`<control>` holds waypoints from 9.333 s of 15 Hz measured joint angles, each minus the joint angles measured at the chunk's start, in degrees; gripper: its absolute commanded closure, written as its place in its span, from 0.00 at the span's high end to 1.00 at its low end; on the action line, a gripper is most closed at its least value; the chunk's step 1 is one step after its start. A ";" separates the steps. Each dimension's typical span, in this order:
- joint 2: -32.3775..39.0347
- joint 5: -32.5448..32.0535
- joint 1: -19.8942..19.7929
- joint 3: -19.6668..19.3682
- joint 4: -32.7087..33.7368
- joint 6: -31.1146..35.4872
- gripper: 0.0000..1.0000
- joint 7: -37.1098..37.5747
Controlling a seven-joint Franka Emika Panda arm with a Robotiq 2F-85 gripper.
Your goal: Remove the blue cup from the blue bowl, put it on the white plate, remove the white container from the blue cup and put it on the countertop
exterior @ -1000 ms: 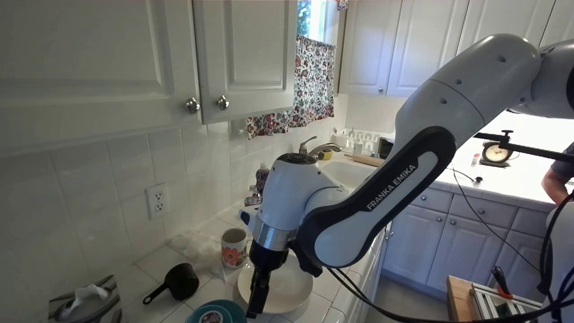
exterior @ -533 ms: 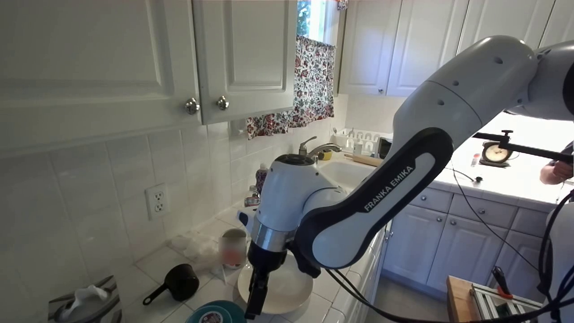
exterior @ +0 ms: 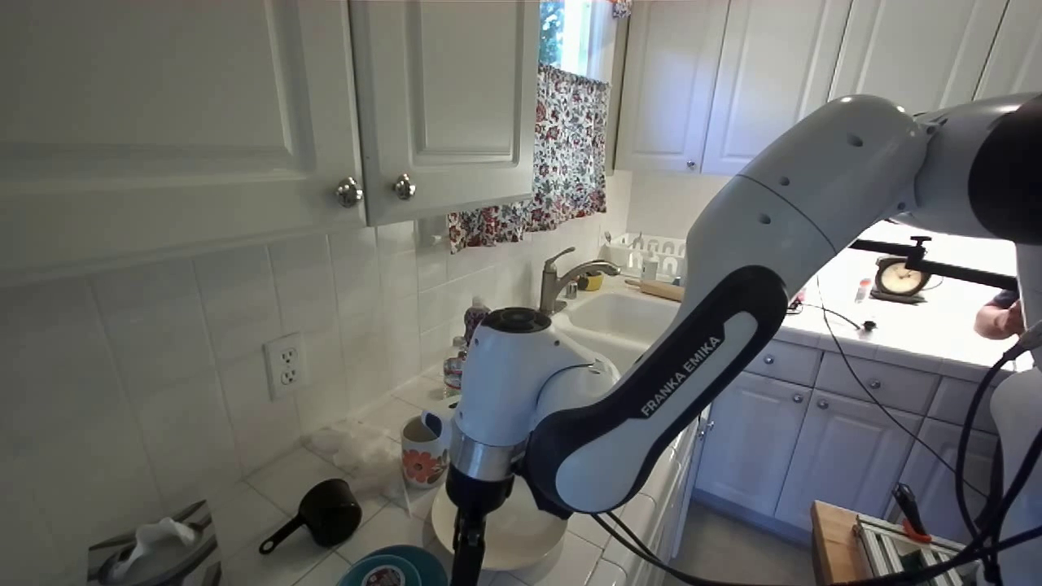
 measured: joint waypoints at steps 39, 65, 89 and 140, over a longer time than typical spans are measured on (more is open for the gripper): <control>8.13 -4.48 3.77 -0.78 8.99 0.01 0.03 1.01; -1.97 -6.49 7.13 -3.53 7.79 -15.98 0.03 6.41; -6.21 3.90 -3.25 -6.33 -0.71 -15.54 0.03 22.73; 5.46 4.40 -3.04 -7.23 9.44 -6.61 0.74 21.36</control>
